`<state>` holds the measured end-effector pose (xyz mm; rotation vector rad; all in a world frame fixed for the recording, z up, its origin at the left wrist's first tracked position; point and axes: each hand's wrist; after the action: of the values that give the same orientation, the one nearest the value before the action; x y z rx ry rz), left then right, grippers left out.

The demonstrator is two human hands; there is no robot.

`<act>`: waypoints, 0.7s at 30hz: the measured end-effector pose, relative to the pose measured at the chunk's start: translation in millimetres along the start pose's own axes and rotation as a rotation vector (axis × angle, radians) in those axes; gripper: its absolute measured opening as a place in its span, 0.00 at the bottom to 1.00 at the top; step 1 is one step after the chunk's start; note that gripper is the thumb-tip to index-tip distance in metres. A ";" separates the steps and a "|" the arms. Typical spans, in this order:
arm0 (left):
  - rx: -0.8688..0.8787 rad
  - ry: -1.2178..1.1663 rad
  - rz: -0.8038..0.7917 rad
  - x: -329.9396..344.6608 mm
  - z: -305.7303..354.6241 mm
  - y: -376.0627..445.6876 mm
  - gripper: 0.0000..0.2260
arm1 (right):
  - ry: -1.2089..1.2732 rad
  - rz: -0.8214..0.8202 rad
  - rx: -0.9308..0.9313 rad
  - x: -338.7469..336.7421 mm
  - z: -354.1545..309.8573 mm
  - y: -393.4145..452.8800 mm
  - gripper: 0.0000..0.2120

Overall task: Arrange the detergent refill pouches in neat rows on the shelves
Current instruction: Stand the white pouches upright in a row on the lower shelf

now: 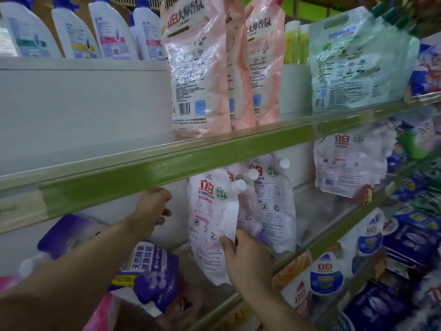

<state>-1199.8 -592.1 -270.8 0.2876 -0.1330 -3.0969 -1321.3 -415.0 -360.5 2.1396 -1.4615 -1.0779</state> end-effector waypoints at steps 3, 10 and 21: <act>-0.043 -0.033 -0.157 12.4 -12.9 7.0 0.10 | 0.029 -0.006 0.019 3.3 6.1 -0.1 0.15; -0.134 -0.202 -0.407 35.4 -28.8 15.0 0.10 | 0.100 -0.016 0.057 8.3 9.4 1.1 0.16; -0.064 -0.384 -0.201 16.5 -24.0 -36.1 0.07 | 0.297 0.062 0.172 -54.1 13.6 5.2 0.18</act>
<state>-1212.3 -558.7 -300.5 -0.3189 -0.0129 -3.3070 -1344.7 -366.7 -344.6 2.2366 -1.5099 -0.5999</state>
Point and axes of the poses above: each hand's wrist, its own y-axis towards the middle knuckle, its own x-axis out of the palm, z = x × y, and after that the axes turned 15 degrees about z, right-handed
